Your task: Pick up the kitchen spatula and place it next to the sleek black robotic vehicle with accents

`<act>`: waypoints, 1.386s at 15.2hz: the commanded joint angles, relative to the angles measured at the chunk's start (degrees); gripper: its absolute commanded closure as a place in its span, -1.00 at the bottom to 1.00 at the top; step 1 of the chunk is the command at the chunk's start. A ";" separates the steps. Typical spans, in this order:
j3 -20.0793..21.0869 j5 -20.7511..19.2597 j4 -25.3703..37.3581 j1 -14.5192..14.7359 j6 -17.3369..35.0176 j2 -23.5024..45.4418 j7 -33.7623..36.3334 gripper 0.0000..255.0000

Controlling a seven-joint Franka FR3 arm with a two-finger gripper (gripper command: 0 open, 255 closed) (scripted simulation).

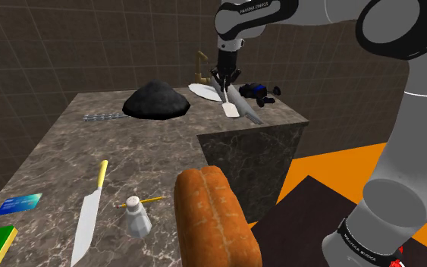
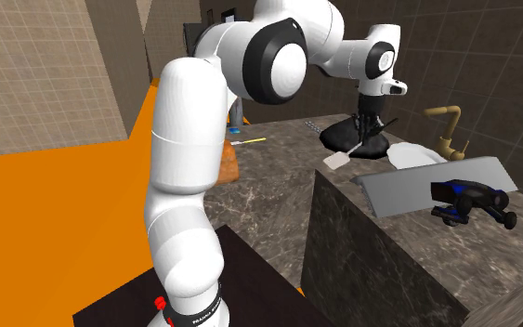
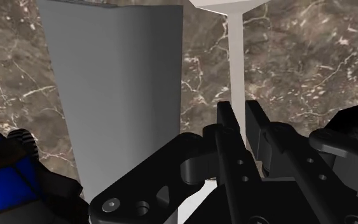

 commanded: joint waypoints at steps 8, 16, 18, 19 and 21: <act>-0.11 -0.34 -5.63 -0.03 6.68 1.06 0.38 1.00; -0.27 -0.81 -9.51 0.01 12.23 2.76 0.79 1.00; -0.32 -0.96 -10.34 0.03 13.59 3.29 0.91 1.00; -0.35 -1.04 -10.73 0.05 14.26 3.57 0.97 1.00; -0.41 -1.20 -11.48 0.08 15.59 4.17 1.10 1.00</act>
